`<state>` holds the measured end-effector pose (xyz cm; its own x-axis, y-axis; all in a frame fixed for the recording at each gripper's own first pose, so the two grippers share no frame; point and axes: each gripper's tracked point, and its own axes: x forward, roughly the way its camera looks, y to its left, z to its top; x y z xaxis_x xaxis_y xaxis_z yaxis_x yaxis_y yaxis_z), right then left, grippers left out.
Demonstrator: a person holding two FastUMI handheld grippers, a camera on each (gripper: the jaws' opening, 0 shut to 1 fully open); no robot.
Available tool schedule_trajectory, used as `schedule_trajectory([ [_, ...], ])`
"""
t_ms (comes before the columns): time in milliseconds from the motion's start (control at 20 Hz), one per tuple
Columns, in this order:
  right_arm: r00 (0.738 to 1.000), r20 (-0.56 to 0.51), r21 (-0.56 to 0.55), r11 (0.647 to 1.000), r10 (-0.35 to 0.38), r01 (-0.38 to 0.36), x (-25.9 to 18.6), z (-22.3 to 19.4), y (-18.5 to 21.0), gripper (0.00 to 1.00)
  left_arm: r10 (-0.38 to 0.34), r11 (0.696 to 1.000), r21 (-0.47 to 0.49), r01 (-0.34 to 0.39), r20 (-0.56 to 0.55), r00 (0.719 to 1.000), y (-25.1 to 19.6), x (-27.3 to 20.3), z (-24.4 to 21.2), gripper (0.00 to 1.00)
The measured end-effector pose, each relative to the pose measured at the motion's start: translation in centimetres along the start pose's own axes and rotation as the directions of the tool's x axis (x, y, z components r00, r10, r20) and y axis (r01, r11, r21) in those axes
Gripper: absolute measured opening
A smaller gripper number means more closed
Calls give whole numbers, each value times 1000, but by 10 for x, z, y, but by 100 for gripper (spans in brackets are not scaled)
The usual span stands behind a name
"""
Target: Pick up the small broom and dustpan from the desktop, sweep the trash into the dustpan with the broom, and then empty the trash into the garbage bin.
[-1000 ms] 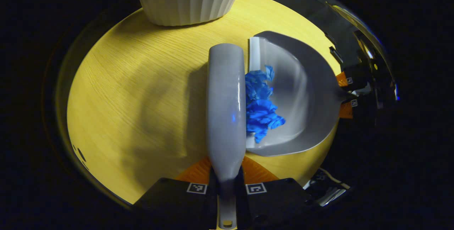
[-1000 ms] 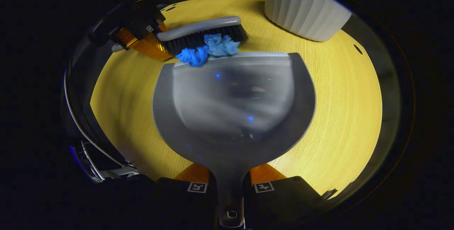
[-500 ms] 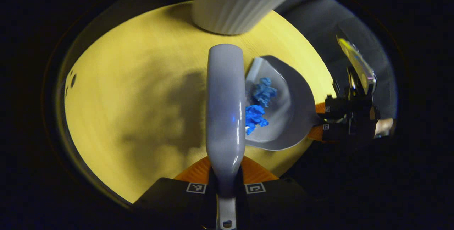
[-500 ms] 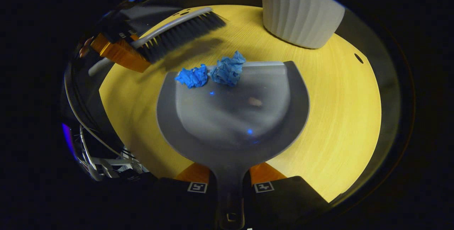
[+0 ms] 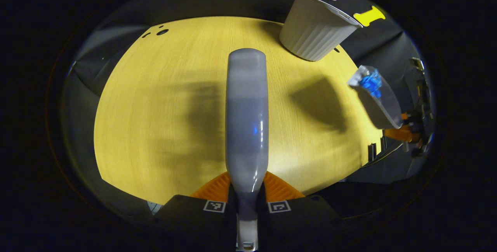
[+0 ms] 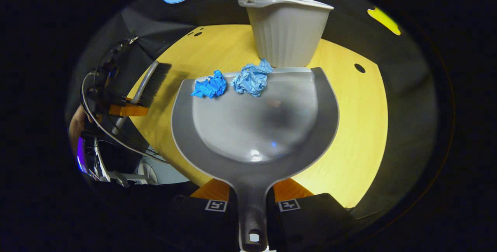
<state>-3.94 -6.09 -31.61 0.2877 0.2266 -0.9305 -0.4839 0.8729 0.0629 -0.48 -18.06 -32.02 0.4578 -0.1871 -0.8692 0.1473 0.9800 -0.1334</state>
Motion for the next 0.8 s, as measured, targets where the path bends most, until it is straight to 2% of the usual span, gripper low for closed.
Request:
schedule_trajectory([
  [50, 1000, -11, 29, 1000, 11, -10, -2, -2, 3, 33, -4, 1000, 4, 4, 14, 1000, -5, -1, -4, 25],
  [150, 998, -34, 130, 991, 46, -41, -2, -4, 16, 33, -17, 1000, 12, 17, 31, 999, -2, -4, -10, 25],
  [200, 999, -30, 148, 988, 39, -34, -5, -4, 18, 33, -30, 999, 15, 29, 37, 999, 3, -6, -15, 25],
  [350, 1000, -2, 130, 991, -20, 20, -3, -4, 15, 33, -46, 999, 7, 46, 42, 998, 10, -4, -17, 25],
  [400, 999, 9, 126, 991, -39, 38, -3, -2, 13, 33, -50, 999, 1, 50, 41, 998, 12, -3, -17, 29],
  [550, 993, 76, 146, 986, -94, 82, -8, 16, 5, 33, -50, 999, -3, 50, 48, 998, 13, -2, -15, 29],
  [700, 967, 160, 165, 972, -197, 170, 2, 51, -22, 33, -70, 996, -44, 73, 67, 995, 23, -9, -14, 22],
  [800, 946, 189, 150, 959, -265, 239, 12, 59, -29, 33, -69, 995, -61, 74, 72, 995, 31, -16, -12, 25],
])
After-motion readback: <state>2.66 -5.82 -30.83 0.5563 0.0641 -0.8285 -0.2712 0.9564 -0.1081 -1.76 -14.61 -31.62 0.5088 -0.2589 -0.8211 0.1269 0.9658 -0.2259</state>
